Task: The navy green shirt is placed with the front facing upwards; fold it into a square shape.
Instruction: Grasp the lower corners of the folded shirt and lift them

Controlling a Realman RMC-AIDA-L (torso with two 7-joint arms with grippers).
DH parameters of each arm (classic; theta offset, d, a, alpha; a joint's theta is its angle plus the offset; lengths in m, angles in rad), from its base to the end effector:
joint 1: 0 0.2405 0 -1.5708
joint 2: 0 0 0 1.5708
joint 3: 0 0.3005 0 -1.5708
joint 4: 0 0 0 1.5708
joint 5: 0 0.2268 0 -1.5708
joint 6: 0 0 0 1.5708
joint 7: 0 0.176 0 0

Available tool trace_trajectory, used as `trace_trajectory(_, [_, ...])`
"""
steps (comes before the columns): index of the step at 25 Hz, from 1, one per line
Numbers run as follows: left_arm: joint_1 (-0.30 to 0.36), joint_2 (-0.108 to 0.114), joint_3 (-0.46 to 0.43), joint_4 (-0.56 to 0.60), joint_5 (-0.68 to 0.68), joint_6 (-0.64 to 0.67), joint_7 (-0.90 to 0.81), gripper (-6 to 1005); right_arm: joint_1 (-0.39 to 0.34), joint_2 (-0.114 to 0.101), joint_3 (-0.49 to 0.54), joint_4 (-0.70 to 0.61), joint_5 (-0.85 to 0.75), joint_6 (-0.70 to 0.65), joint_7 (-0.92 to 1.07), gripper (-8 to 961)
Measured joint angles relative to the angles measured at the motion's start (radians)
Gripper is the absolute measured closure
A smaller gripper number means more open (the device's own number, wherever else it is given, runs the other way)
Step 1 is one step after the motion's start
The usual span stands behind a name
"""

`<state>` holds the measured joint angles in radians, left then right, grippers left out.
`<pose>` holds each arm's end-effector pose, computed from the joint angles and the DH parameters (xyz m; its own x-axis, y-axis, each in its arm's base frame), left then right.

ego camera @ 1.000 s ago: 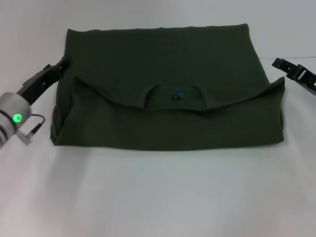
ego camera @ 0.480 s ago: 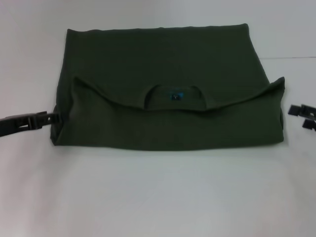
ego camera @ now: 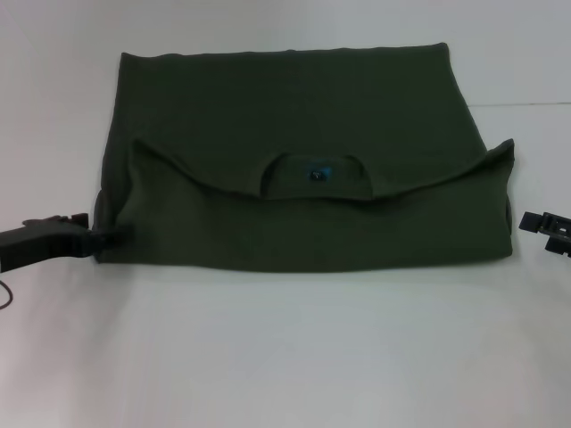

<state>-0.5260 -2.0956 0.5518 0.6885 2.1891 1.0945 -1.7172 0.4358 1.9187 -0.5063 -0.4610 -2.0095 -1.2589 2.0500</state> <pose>-0.3756 0.4195 -0.0233 0.5889 0.6145 0.5249 0.8078 -0.4278 -0.4054 0.4227 0.3759 0.0227 0.0580 -0.7311 -0.6798 -0.9955 -0.0932 0.0153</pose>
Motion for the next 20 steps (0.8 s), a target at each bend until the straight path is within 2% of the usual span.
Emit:
trace_trajectory(8, [-0.038, -0.015, 0.009, -0.058, -0.002, -0.069, 0.023, 125, 0.003, 0.006, -0.001, -0.001, -0.001, 0.002, -0.003, 11])
trace_trajectory(11, [-0.046, -0.023, 0.041, -0.071, 0.000, -0.103, 0.029, 125, 0.005, 0.009, -0.006, -0.001, -0.001, 0.005, -0.005, 12])
trace_trajectory(17, [-0.043, -0.025, 0.054, -0.072, -0.006, -0.088, 0.019, 125, 0.010, 0.011, -0.009, -0.001, -0.002, 0.008, -0.007, 12])
trace_trajectory(20, [-0.041, -0.024, 0.054, -0.070, 0.000, -0.077, 0.016, 161, 0.009, 0.011, -0.009, -0.001, -0.002, 0.009, -0.007, 13])
